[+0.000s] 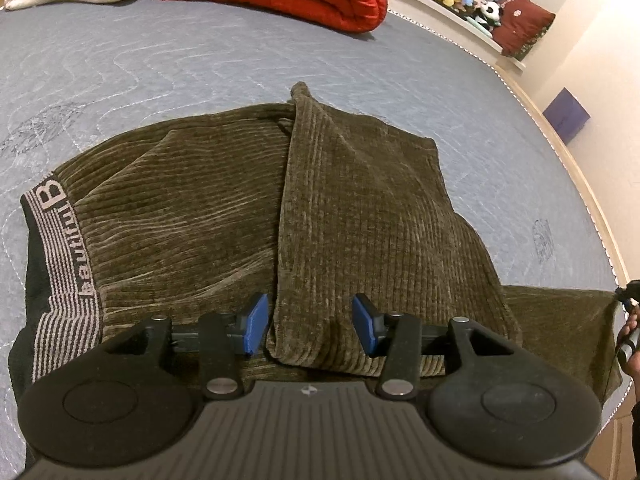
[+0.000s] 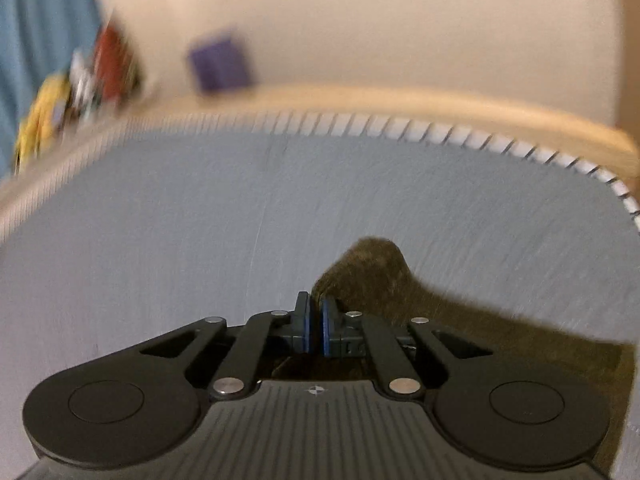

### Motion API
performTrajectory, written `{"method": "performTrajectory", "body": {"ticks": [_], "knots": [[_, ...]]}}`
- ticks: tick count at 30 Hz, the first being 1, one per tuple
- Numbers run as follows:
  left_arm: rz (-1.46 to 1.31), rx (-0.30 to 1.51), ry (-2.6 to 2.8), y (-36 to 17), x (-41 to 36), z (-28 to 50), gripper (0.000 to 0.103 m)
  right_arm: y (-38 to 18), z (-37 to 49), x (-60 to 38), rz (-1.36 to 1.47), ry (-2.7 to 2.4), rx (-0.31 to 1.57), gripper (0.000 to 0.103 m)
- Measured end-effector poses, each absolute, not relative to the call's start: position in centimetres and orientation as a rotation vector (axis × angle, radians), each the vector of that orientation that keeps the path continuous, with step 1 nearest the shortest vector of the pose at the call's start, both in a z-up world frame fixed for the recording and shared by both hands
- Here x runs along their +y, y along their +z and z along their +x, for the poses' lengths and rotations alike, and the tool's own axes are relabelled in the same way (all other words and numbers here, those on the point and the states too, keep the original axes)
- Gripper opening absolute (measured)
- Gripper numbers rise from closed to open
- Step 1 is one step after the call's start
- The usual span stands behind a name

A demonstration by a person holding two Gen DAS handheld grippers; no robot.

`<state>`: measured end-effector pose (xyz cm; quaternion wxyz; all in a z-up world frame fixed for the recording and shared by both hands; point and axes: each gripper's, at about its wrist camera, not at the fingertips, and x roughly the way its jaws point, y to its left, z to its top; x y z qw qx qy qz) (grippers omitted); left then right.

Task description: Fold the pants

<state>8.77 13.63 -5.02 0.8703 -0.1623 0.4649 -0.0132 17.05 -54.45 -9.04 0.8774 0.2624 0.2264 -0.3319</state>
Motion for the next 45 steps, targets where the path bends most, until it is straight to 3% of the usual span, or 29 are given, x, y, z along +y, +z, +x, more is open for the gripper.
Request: {"method": "performTrajectory", "body": {"ticks": [2, 4, 6, 14, 15, 17, 18, 21, 26, 29, 31, 32, 36, 41, 43, 45], "knots": [[-0.337, 0.976, -0.039, -5.1, 13.5, 8.8, 0.052, -9.7, 17.3, -55.1, 0.563, -0.689, 0.513, 0.006], [-0.33, 0.979, -0.049, -5.0, 13.3, 8.8, 0.053, -10.9, 17.2, -55.8, 0.585, -0.688, 0.572, 0.016], [-0.32, 0.982, -0.065, -5.0, 13.0, 8.7, 0.054, -11.6, 16.5, -56.5, 0.597, -0.7, 0.599, 0.046], [-0.26, 0.997, -0.13, -5.6, 11.8, 8.1, 0.059, -12.3, 11.1, -61.1, 0.607, -0.695, 0.625, 0.046], [-0.25, 1.006, -0.139, -6.0, 11.6, 8.2, 0.063, -12.9, 10.5, -61.7, 0.592, -0.679, 0.648, 0.036], [-0.24, 1.039, -0.14, -7.3, 11.5, 8.3, 0.067, -12.8, 9.3, -61.8, 0.486, -0.677, 0.664, 0.032], [-0.239, 1.069, -0.135, -8.4, 11.5, 8.3, 0.068, -12.6, 8.9, -61.6, 0.411, -0.751, 0.7, 0.04], [-0.184, 1.115, -0.145, -10.6, 11.0, 8.2, 0.068, -11.7, 5.8, -63.1, 0.497, -0.813, 0.653, 0.041], [-0.219, 1.087, -0.134, -8.9, 11.4, 7.3, 0.068, -10.9, 2.3, -64.6, 0.646, -0.713, 0.614, 0.042], [-0.226, 1.054, -0.127, -8.2, 12.2, 7.0, 0.068, -10.8, 2.1, -64.3, 0.602, -0.604, 0.684, 0.056], [-0.206, 1.066, -0.097, -9.0, 12.7, 7.3, 0.068, -10.9, 2.1, -63.3, 0.497, -0.57, 0.742, 0.057], [-0.195, 1.09, -0.069, -9.9, 13.1, 7.5, 0.063, -10.8, 2.2, -62.5, 0.419, -0.562, 0.763, 0.057], [-0.248, 1.08, -0.057, -9.1, 14.4, 7.1, 0.061, -9.9, 1.9, -61.6, 0.33, -0.599, 0.811, 0.057], [-0.252, 0.908, -0.034, -4.6, 16.9, 5.7, 0.058, -7.4, 2.3, -59.1, 0.219, -0.592, 0.718, 0.057], [-0.249, 0.914, 0.014, -4.6, 18.5, 5.6, 0.049, -6.1, 2.8, -57.4, 0.201, -0.557, 0.668, 0.057], [-0.276, 0.968, 0.046, -6.0, 20.3, 5.7, 0.028, -5.1, 3.7, -55.4, 0.199, -0.507, 0.626, 0.057]]}}
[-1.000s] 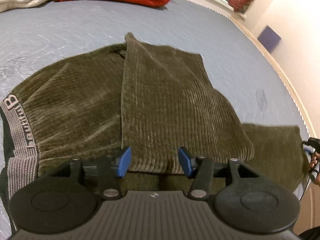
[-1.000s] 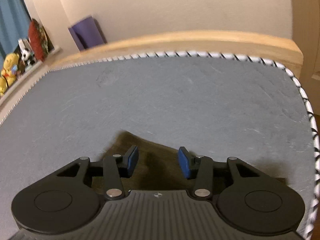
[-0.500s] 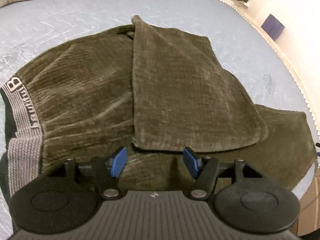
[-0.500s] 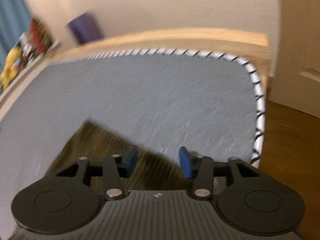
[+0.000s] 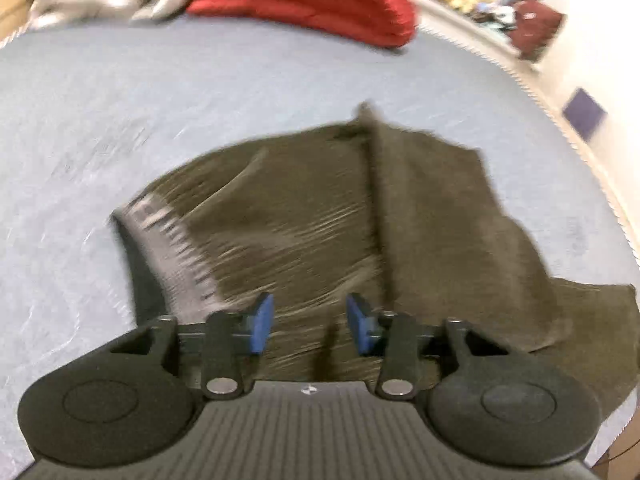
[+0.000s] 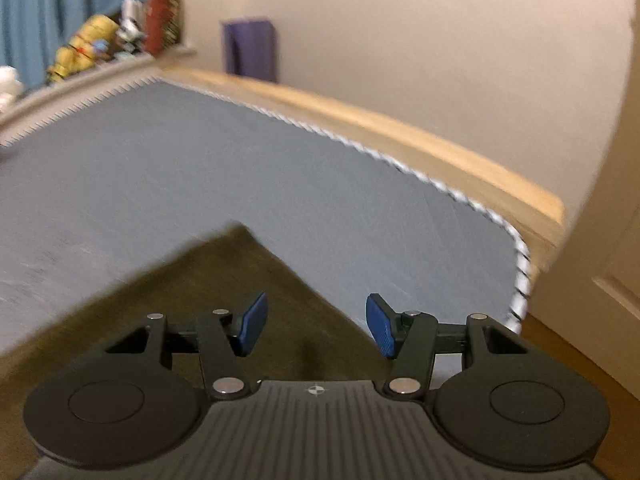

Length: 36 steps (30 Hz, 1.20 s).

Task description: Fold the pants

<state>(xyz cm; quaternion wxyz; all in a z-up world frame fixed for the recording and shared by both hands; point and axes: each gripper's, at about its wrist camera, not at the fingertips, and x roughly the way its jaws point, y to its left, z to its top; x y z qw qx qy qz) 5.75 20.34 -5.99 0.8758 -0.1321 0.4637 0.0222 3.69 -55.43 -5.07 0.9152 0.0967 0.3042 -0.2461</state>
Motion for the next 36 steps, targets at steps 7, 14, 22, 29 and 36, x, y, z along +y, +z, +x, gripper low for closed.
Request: {"method": "performTrajectory", "body": {"ticks": [7, 14, 22, 29, 36], "knots": [[-0.101, 1.015, 0.108, -9.3, 22.0, 6.0, 0.002, -0.7, 6.8, -46.5, 0.216, -0.258, 0.529, 0.057], [0.02, 0.961, 0.133, -11.4, 21.3, 8.7, 0.002, 3.7, 7.3, -35.9, 0.264, 0.034, 0.466, 0.057], [-0.377, 0.846, 0.274, -6.4, 28.4, 10.5, 0.051, 3.3, 7.8, -26.0, 0.212, 0.268, 0.555, 0.061], [-0.598, 0.917, 0.303, -9.6, 33.8, 12.6, 0.053, -0.1, 11.2, -22.1, 0.172, 0.298, 0.68, 0.062], [-0.525, 0.964, 0.419, -9.4, 33.6, 13.3, 0.063, -2.9, 12.8, -19.6, 0.169, 0.327, 0.759, 0.062]]}}
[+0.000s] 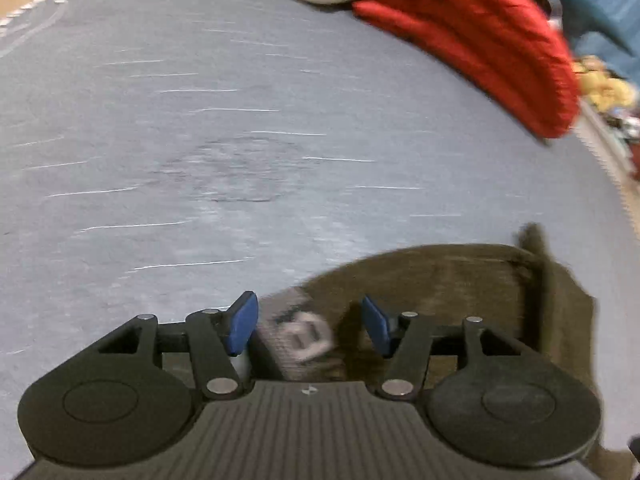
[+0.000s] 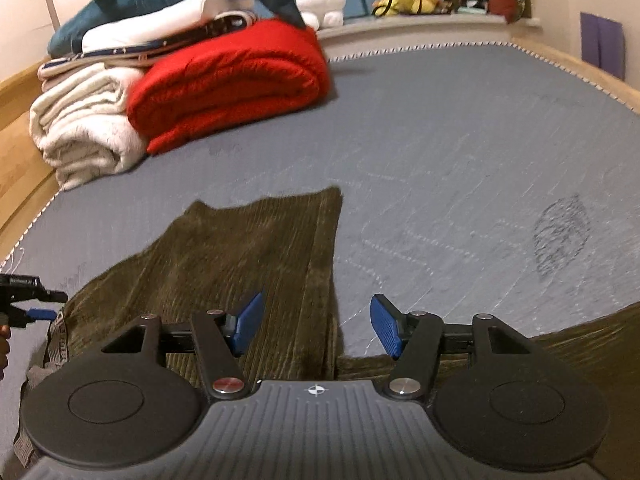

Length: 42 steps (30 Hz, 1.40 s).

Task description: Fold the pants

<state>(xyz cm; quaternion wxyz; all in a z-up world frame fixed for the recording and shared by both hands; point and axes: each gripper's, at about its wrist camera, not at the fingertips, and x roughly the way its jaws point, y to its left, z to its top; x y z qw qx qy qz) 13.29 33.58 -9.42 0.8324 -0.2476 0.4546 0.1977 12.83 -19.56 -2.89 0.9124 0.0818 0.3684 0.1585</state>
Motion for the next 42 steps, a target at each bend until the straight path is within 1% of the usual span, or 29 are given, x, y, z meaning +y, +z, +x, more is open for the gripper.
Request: {"method": "performTrajectory", "body": {"ticks": [2, 3, 5, 6, 7, 8, 9, 10, 11, 13, 15, 16, 17, 19, 20, 21, 25, 27, 29, 32, 34, 36, 40, 41, 42], "knots": [[-0.543, 1.0, 0.441, -9.6, 33.5, 13.2, 0.063, -3.5, 13.0, -19.7, 0.168, 0.325, 0.771, 0.062], [-0.572, 1.013, 0.41, -9.9, 33.4, 13.2, 0.067, -3.8, 13.1, -19.6, 0.167, 0.328, 0.779, 0.062], [-0.551, 1.019, 0.392, -10.1, 33.0, 13.4, 0.067, -4.3, 13.5, -19.2, 0.161, 0.33, 0.794, 0.062], [-0.529, 1.019, 0.389, -10.2, 32.9, 13.4, 0.058, -4.6, 13.7, -19.0, 0.158, 0.331, 0.805, 0.062], [-0.507, 1.004, 0.391, -10.2, 33.1, 13.4, 0.052, -4.9, 13.9, -18.8, 0.155, 0.332, 0.814, 0.062], [-0.499, 0.963, 0.385, -10.1, 33.5, 13.3, 0.044, -5.2, 14.1, -18.6, 0.155, 0.332, 0.825, 0.062], [-0.485, 0.904, 0.393, -9.9, 33.9, 13.1, 0.041, -5.5, 14.3, -18.4, 0.156, 0.329, 0.836, 0.062], [-0.447, 0.864, 0.402, -9.6, 33.8, 13.1, 0.041, -5.9, 14.4, -18.2, 0.157, 0.329, 0.847, 0.062], [-0.386, 0.84, 0.399, -9.4, 33.1, 13.3, 0.041, -6.3, 14.6, -18.1, 0.156, 0.33, 0.86, 0.062], [-0.236, 0.858, 0.402, -9.8, 31.1, 13.9, 0.043, -7.0, 14.7, -17.7, 0.149, 0.33, 0.886, 0.062], [-0.149, 0.918, 0.42, -10.8, 30.1, 14.4, 0.053, -7.7, 14.6, -17.4, 0.13, 0.336, 0.907, 0.061], [-0.134, 0.927, 0.434, -10.6, 30.0, 14.6, 0.055, -7.9, 14.5, -17.2, 0.111, 0.34, 0.915, 0.061], [-0.126, 0.936, 0.454, -9.8, 29.9, 14.6, 0.06, -8.1, 14.4, -17.0, 0.091, 0.345, 0.916, 0.061], [-0.151, 0.916, 0.475, -7.8, 29.6, 14.2, 0.061, -8.1, 14.1, -16.8, 0.054, 0.358, 0.91, 0.059], [-0.164, 0.886, 0.479, -6.8, 29.2, 13.8, 0.06, -8.0, 13.9, -16.8, 0.041, 0.366, 0.906, 0.054], [-0.159, 0.846, 0.483, -5.7, 28.6, 13.4, 0.06, -8.0, 13.8, -16.7, 0.031, 0.379, 0.903, 0.045], [-0.13, 0.745, 0.415, -1.9, 25.4, 12.0, 0.06, -7.6, 13.4, -16.3, -0.016, 0.403, 0.871, 0.024], [-0.143, 0.713, 0.371, -0.5, 23.8, 11.1, 0.06, -7.1, 13.1, -16.2, -0.023, 0.416, 0.849, 0.016], [-0.136, 0.69, 0.33, 0.6, 22.2, 10.2, 0.06, -6.1, 12.5, -16.2, -0.02, 0.455, 0.807, 0.012], [-0.104, 0.664, 0.271, 1.4, 19.9, 9.1, 0.06, -3.6, 10.0, -15.5, -0.1, 0.633, 0.647, 0.012], [-0.106, 0.64, 0.247, 2.2, 18.3, 8.2, 0.06, -2.6, 8.2, -15.1, -0.14, 0.771, 0.597, 0.012], [-0.144, 0.637, 0.217, 2.5, 17.2, 7.6, 0.06, -2.3, 7.0, -14.9, -0.151, 0.898, 0.6, 0.012], [-0.18, 0.701, 0.113, 2.5, 14.2, 6.8, 0.06, -2.7, 6.3, -13.8, -0.188, 1.018, 0.689, 0.013], [-0.162, 0.699, 0.101, 2.5, 13.6, 6.7, 0.062, -2.9, 6.5, -13.7, -0.188, 1.003, 0.696, 0.016], [-0.145, 0.693, 0.084, 2.3, 12.9, 6.5, 0.065, -2.9, 6.9, -13.6, -0.173, 0.968, 0.705, 0.017]]}}
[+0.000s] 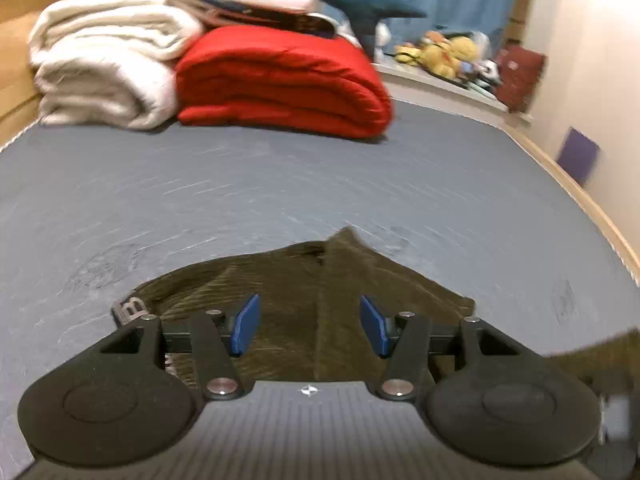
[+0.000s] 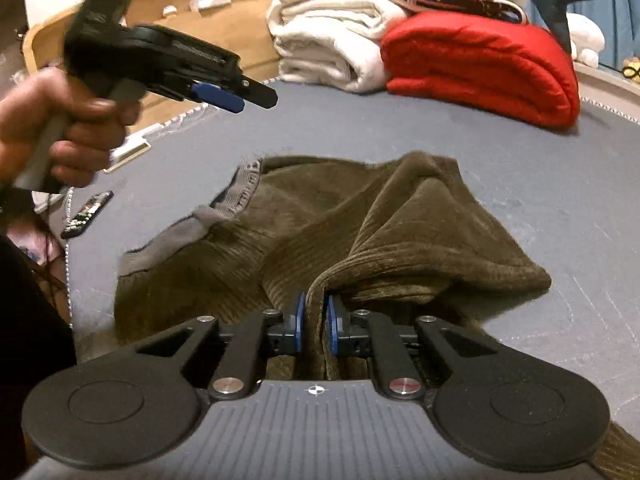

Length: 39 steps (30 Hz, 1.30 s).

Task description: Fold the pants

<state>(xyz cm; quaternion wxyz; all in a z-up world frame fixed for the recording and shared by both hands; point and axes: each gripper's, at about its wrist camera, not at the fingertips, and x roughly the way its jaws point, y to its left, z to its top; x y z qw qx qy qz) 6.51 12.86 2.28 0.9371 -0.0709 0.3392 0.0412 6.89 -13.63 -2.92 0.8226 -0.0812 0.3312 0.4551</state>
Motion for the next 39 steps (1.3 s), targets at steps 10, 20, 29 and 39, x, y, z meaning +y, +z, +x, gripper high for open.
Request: {"method": "performTrajectory", "body": {"ticks": [10, 20, 29, 39], "knots": [[-0.061, 0.729, -0.003, -1.0, 8.5, 8.1, 0.069, -2.7, 11.9, -17.3, 0.14, 0.774, 0.779, 0.042], [-0.176, 0.736, -0.028, -0.6, 10.3, 9.2, 0.069, -4.7, 16.9, -19.4, 0.48, 0.673, 0.84, 0.046], [-0.167, 0.749, -0.026, -0.8, 11.3, 8.3, 0.069, -7.8, 19.0, -20.5, 0.628, 0.499, 0.998, 0.048], [-0.143, 0.769, -0.046, -1.6, 10.2, 8.4, 0.069, -7.2, 19.3, -19.6, 0.596, 0.508, 0.945, 0.048]]}}
